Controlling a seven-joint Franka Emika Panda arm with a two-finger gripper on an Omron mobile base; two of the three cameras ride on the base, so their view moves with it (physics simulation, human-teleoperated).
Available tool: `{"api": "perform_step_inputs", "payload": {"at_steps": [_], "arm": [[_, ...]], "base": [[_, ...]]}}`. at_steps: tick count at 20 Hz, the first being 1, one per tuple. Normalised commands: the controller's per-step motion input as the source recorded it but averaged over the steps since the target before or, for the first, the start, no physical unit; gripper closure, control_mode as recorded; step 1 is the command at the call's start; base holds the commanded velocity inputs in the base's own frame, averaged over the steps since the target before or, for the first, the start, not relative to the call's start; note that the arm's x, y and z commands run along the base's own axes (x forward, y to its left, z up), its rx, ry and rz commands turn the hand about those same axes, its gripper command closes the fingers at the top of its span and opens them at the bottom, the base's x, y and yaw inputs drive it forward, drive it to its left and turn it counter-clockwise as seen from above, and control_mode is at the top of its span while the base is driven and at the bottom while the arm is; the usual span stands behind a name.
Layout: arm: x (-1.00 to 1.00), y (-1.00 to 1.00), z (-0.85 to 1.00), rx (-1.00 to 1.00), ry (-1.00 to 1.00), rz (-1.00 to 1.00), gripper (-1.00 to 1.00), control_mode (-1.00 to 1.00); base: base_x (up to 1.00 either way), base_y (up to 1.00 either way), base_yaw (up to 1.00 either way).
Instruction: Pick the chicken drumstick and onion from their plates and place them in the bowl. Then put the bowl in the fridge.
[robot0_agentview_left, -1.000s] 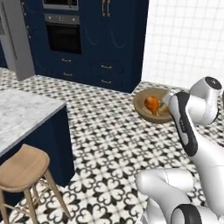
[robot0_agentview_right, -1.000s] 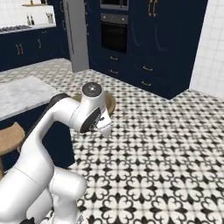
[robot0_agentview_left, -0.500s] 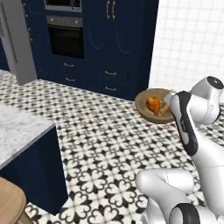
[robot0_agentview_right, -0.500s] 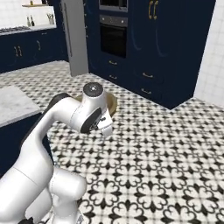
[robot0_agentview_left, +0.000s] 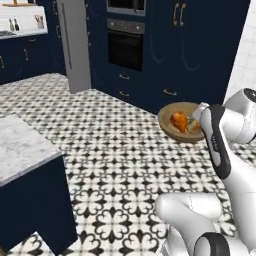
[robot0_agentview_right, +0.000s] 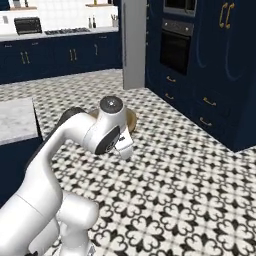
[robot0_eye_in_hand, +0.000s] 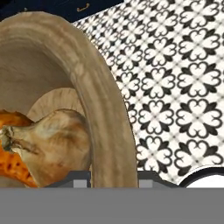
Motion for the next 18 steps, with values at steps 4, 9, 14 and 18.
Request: {"api": "perform_step_inputs", "payload": {"at_steps": [4, 9, 14, 18], "arm": [[0.0, 0.0, 0.0, 0.0, 0.0, 0.0, 1.0, 1.0], [0.0, 0.0, 0.0, 0.0, 0.0, 0.0, 1.0, 1.0], [0.0, 0.0, 0.0, 0.0, 0.0, 0.0, 1.0, 1.0], [0.0, 0.0, 0.0, 0.0, 0.0, 0.0, 1.0, 1.0]], "base": [[1.0, -0.78, 0.45], [1.0, -0.84, 0.49], [1.0, -0.67, 0.56], [1.0, -0.66, 0.43]]}}
